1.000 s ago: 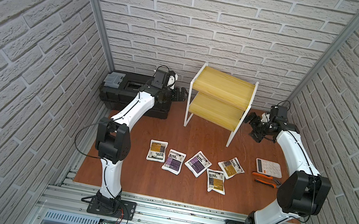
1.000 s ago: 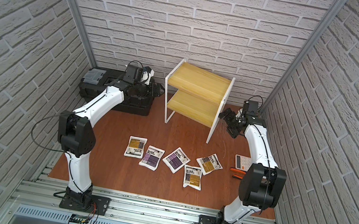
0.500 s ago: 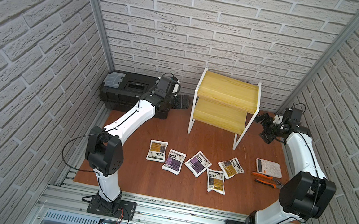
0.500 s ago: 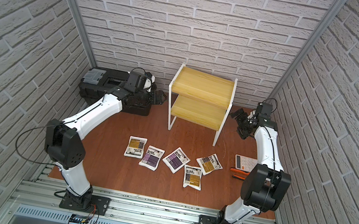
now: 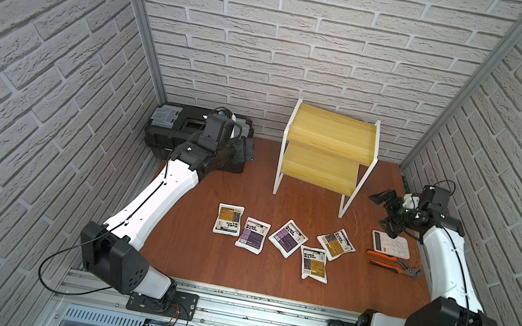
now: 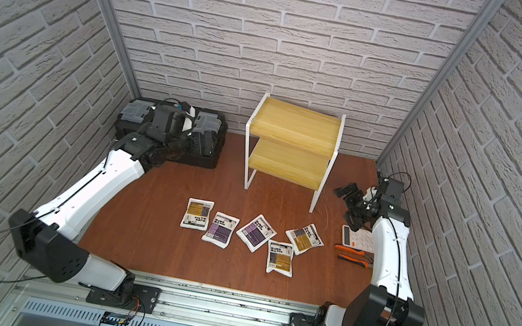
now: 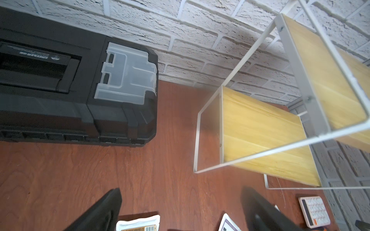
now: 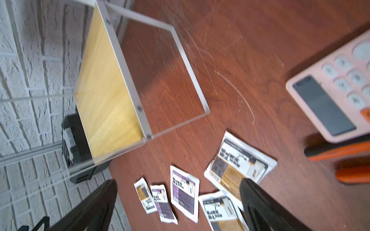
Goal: Place the bagged coffee beans on the shelf by color
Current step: Adjust the shelf at the center of the board, then pick up the bagged coffee beans at the center of the board.
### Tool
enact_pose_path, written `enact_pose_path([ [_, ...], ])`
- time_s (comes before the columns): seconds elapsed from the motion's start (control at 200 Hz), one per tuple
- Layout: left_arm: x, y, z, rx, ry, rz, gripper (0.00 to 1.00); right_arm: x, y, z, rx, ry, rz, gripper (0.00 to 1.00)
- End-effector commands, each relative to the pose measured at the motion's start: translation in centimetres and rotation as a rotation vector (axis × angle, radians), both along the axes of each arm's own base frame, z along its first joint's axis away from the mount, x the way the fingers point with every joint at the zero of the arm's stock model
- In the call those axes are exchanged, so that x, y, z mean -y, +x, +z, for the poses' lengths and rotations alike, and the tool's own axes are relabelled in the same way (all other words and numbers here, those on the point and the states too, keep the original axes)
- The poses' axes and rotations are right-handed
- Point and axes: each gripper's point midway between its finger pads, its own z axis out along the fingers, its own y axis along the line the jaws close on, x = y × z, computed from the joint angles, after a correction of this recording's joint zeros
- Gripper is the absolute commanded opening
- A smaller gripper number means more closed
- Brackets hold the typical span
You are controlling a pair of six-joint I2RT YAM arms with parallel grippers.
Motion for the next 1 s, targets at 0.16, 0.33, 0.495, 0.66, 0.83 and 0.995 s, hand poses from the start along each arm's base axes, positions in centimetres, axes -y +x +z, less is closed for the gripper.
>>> enact_pose_path([
  [0.16, 5.3, -9.2, -6.3, -0.160, 0.093, -0.229, 0.99, -6.6, -9.9, -4.8, -0.147, 0.119, 0.170, 1.00],
  [0.33, 10.0, -12.0, -10.1, -0.222, 0.158, -0.365, 0.99, -9.5, -13.9, -8.4, -0.224, 0.173, 0.246, 0.98],
  [0.495, 14.6, -13.6, -12.9, -0.277, 0.217, -0.501, 0.98, -11.0, -15.8, -10.6, -0.259, 0.204, 0.295, 0.96],
  [0.66, 18.0, -14.5, -15.9, -0.342, 0.253, -0.587, 0.98, -12.1, -16.5, -12.6, -0.291, 0.234, 0.326, 0.94],
  [0.83, 20.5, -14.9, -17.8, -0.374, 0.287, -0.645, 0.98, -12.6, -16.3, -14.4, -0.310, 0.251, 0.336, 0.93],
  [0.995, 22.0, -15.3, -19.6, -0.414, 0.306, -0.680, 0.99, -12.7, -15.7, -15.4, -0.308, 0.256, 0.335, 0.91],
])
